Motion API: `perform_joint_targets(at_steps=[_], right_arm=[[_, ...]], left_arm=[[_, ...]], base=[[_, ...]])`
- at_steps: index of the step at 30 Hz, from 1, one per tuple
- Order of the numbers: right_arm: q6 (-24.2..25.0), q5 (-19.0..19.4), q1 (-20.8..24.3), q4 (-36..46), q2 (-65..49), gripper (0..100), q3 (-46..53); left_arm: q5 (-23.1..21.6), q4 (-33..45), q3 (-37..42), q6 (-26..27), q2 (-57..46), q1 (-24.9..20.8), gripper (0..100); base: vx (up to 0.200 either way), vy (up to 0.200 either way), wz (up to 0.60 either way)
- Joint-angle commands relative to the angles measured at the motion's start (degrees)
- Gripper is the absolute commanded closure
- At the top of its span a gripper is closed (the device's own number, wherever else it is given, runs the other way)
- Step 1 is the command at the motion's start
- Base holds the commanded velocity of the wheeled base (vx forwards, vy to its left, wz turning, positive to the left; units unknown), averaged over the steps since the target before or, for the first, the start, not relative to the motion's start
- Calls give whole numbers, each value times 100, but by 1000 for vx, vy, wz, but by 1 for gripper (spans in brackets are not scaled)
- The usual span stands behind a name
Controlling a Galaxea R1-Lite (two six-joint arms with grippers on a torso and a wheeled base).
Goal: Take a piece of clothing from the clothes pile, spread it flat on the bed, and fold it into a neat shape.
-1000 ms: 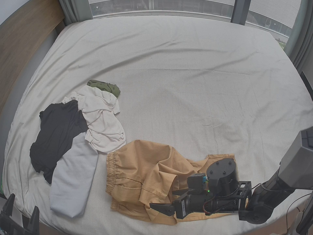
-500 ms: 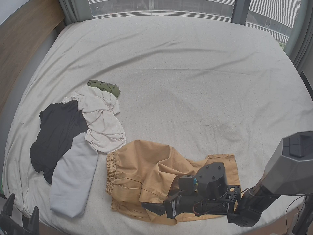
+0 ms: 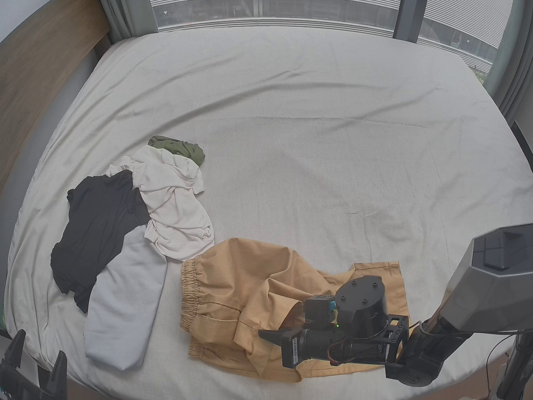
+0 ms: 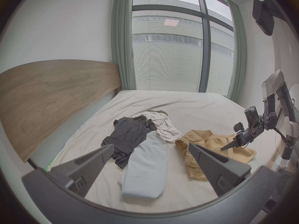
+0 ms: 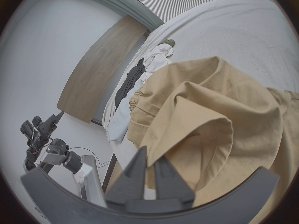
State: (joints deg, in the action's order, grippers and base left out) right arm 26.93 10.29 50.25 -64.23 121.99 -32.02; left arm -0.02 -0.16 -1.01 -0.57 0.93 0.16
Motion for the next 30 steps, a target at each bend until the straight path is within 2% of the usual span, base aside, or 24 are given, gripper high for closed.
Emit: perform_joint_targets(at_steps=[1,7,17,18,30], right_arm=[[155,-1,-129,-19,-448,100,91],[181,17,-288,-37,-580,100,91],[225,79,-209,-239,-290,100,100],[234,105,-200,-292,-246,0,91],[251,70,90,-740,229,0,118]], left_arm=[[2,-2,101,-4,-84,2,0],[-6,-2,101,-4,-84,2,0],[2,-2,101,-13,-84,2,0],[2,-2,101,-13,-84,2,0],[2,-2,101,-13,-84,2,0]], base=[[0,0,0],[0,0,0],[0,0,0],[0,0,0],[0,0,0]])
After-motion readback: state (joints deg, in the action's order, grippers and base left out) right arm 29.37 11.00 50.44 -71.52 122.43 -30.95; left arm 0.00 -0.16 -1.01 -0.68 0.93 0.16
